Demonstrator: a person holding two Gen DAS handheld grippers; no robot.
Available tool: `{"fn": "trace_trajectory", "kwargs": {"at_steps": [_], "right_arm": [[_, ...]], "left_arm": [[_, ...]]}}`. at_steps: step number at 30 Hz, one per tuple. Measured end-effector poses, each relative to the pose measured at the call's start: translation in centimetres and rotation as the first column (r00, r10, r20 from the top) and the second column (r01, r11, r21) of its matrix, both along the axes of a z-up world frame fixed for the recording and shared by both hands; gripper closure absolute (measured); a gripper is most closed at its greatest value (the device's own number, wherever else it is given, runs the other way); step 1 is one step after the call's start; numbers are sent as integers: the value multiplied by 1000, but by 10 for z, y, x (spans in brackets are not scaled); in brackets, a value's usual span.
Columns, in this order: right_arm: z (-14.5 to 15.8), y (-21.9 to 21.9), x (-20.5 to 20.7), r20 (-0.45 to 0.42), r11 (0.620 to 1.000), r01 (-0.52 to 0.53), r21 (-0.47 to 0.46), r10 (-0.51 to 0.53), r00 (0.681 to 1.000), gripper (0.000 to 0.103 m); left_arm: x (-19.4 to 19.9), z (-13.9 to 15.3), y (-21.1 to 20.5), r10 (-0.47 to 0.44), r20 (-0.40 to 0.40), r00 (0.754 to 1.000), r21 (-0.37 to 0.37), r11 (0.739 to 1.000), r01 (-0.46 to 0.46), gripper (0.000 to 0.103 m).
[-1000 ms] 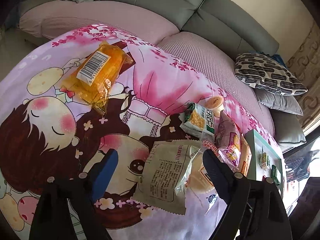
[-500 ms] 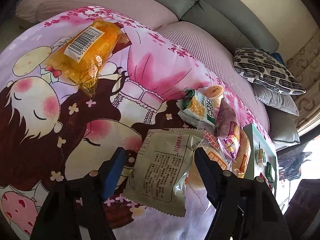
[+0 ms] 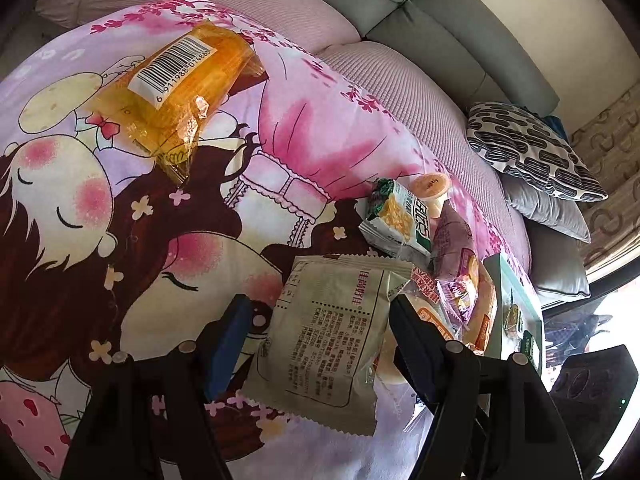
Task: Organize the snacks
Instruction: 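Grasp clear bag with round bun with right tool while left tool grasps beige paper pack, then carry the bun bag and beige paper pack over the teal tray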
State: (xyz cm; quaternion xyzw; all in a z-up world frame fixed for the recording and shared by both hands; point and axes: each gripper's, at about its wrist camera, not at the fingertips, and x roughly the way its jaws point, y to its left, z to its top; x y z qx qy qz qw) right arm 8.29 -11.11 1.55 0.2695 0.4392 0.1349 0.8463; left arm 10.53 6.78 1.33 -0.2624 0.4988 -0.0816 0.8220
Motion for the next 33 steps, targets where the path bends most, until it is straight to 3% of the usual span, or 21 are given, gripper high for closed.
{"fn": "trace_trajectory", "kwargs": {"at_steps": [7,15,33], "right_arm": [[-5,-2,2,2,999,18,34,-18,1000,45],[-3,-8,-3,9,999,21,33,-22,1000,53],[36,-14,-21,108,998,2,59,-9,994,56]], "left_arm": [[0,-1,1,4,3,1000,-6,1000,-4,32],[0,2,-1,-2,20,1000,-40,999,3,49],[-15,48,18,78,154,985,0,997,-79,50]]}}
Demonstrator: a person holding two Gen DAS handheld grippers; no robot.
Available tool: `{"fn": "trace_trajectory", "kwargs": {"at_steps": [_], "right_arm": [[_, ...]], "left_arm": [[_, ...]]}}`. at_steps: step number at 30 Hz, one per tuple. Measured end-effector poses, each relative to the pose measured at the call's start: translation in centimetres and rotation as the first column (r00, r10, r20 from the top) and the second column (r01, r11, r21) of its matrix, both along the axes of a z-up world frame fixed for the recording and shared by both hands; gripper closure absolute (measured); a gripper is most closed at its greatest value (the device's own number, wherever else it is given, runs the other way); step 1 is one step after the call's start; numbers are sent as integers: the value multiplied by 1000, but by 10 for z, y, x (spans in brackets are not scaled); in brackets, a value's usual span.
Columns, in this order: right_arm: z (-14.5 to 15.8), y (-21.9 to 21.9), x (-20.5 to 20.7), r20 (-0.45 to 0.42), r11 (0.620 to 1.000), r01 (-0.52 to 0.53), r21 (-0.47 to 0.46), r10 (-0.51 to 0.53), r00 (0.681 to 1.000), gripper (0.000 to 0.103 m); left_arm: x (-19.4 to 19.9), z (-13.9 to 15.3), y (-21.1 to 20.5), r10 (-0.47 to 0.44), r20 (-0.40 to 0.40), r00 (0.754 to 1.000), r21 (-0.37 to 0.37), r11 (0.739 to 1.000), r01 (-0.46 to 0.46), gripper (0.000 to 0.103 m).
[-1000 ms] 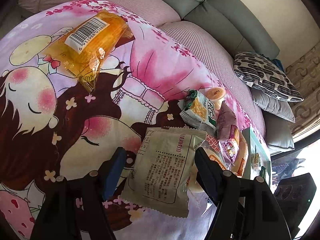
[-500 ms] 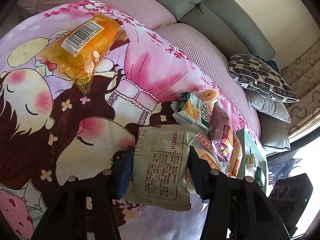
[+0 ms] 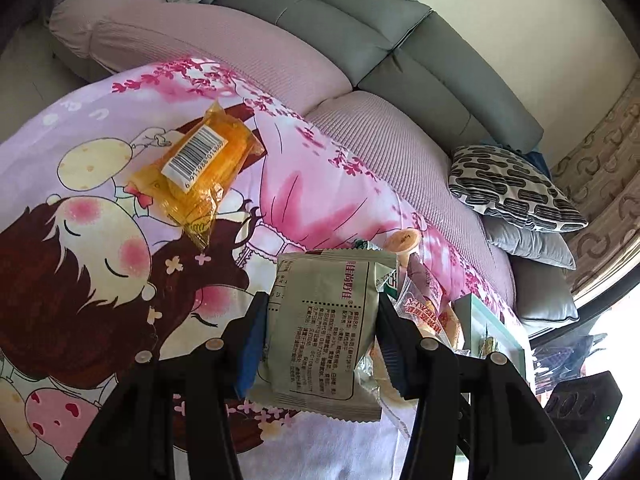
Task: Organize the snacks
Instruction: 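Carry the bun bag and beige paper pack over the teal tray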
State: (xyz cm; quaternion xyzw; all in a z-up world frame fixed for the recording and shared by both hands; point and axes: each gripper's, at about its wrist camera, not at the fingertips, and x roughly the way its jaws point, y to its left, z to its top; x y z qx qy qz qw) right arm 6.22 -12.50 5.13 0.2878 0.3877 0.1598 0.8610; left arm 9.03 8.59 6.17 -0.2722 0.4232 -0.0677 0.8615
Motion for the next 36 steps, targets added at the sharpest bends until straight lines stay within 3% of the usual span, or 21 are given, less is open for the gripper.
{"fn": "trace_trajectory", "kwargs": {"at_steps": [12,22,29,36], "right_arm": [[16,-23,-10,28,1000,26,16,-26,999,56],[28,-78,-23,50,991,132,28,-133,990,56],[37,-133,-42,68,968,249,33,-251,966,56],[38,-193,-64,58,923,384,36,-386,921,56]], "left_arm": [[-5,24,-19,-16,60,998,45,999,13,50],[-4,33,-69,-113,75,991,74,991,108,50],[-8,34,-108,-190,79,979,89,979,183,50],[-11,34,-146,-272,74,959,120,958,262,50]]}}
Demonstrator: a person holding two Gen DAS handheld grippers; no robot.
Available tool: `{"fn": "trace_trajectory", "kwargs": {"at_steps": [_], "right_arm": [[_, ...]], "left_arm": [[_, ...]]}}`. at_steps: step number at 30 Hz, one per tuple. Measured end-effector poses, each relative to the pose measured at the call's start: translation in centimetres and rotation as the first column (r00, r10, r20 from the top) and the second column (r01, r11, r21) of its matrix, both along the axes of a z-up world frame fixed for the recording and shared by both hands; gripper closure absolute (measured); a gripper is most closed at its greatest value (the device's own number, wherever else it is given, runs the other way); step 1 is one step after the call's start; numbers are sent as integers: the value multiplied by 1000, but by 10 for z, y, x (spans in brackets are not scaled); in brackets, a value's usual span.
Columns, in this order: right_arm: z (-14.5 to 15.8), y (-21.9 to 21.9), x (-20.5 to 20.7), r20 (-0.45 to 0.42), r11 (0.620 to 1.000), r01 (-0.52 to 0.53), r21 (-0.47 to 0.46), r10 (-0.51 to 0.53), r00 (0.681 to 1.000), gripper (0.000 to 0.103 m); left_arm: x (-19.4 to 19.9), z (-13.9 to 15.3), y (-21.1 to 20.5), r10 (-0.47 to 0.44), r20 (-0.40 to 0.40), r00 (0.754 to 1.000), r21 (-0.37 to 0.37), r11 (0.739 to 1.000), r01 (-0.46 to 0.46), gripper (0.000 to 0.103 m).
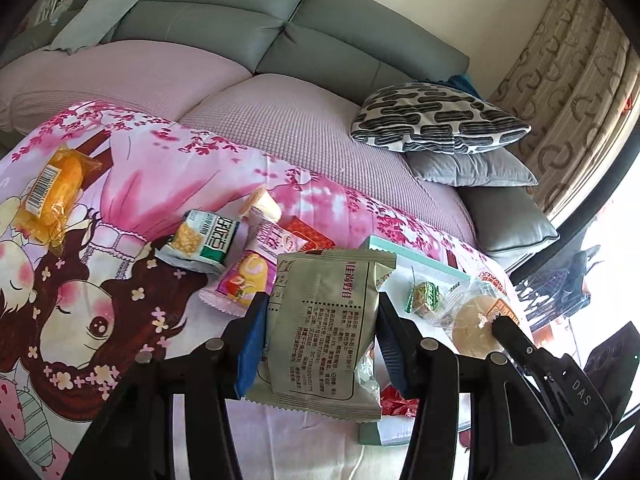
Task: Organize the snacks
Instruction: 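Carry the bun bag and beige paper pack over the teal tray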
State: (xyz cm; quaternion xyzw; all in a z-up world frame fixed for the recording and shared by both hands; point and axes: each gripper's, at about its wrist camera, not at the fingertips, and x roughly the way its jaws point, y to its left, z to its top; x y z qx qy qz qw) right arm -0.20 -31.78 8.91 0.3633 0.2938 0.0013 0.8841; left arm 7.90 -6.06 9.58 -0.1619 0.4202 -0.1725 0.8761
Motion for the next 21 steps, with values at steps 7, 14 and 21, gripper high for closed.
{"fn": "trace_trajectory", "kwargs": {"at_steps": [7,14,21], "right_arm": [[-4,-46,-18,-18,993,120,-6,-120,993,56],[-15,-65,-17,-41,987,160,9,-160,986,56],[-34,-72,0,-86,985,171,21,-168,982,56]], "left_arm": [[-3,-2,-30,-61,-3,998,45,997,61,50],[0,-5,-60,-122,-12,992,103,987,122,50],[24,6,-98,-171,9,985,131,977,168,50]]}}
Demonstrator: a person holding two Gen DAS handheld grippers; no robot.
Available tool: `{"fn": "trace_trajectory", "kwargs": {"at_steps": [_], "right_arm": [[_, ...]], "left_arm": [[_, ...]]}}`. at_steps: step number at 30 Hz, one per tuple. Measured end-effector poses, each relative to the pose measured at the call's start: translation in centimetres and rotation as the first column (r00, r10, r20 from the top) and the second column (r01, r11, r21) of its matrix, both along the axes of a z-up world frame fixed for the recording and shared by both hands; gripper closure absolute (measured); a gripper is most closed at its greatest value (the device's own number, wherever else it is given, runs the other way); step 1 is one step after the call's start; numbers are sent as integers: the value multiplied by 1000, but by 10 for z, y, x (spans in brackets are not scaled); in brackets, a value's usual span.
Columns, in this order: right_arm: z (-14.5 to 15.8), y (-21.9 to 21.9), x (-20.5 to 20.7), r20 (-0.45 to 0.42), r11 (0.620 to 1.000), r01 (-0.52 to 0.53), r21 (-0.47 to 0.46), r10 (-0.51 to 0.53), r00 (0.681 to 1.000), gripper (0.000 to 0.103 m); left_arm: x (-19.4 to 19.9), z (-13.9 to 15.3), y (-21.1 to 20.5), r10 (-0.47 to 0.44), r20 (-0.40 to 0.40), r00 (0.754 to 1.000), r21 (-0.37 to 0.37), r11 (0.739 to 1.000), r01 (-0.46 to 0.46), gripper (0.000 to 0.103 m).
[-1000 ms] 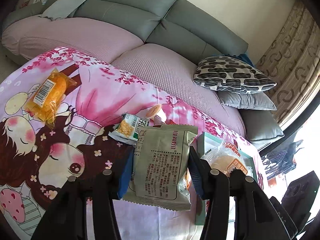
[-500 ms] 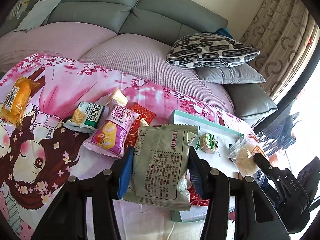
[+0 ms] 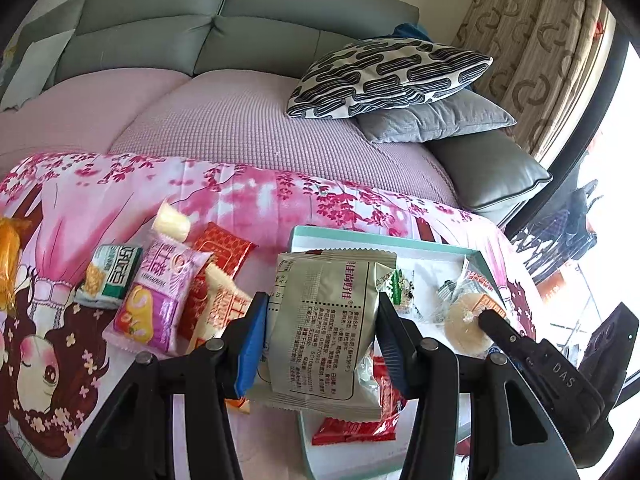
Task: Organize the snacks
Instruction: 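Carry the bun bag and beige paper pack over the teal tray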
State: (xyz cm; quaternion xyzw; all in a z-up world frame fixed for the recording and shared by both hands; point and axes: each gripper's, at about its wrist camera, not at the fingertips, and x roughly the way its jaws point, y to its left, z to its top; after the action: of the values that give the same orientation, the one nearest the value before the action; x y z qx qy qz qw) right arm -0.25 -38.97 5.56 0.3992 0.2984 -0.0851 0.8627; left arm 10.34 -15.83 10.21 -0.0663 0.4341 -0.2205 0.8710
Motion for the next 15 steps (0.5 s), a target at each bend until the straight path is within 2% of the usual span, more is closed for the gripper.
{"fn": "trace_trajectory", "kwargs": {"at_steps": [9,15], "right_arm": [[-20,-3,20,-45,1000,-3,24,4,999,56],[-22,-5,23,-69,1000,16,-7,-17,997,56]], "left_arm": [[37,-26,-43,-44,-57,997,80,996,49,50],[49,-45,-61,-59,-79,995,133,989,69,49]]}}
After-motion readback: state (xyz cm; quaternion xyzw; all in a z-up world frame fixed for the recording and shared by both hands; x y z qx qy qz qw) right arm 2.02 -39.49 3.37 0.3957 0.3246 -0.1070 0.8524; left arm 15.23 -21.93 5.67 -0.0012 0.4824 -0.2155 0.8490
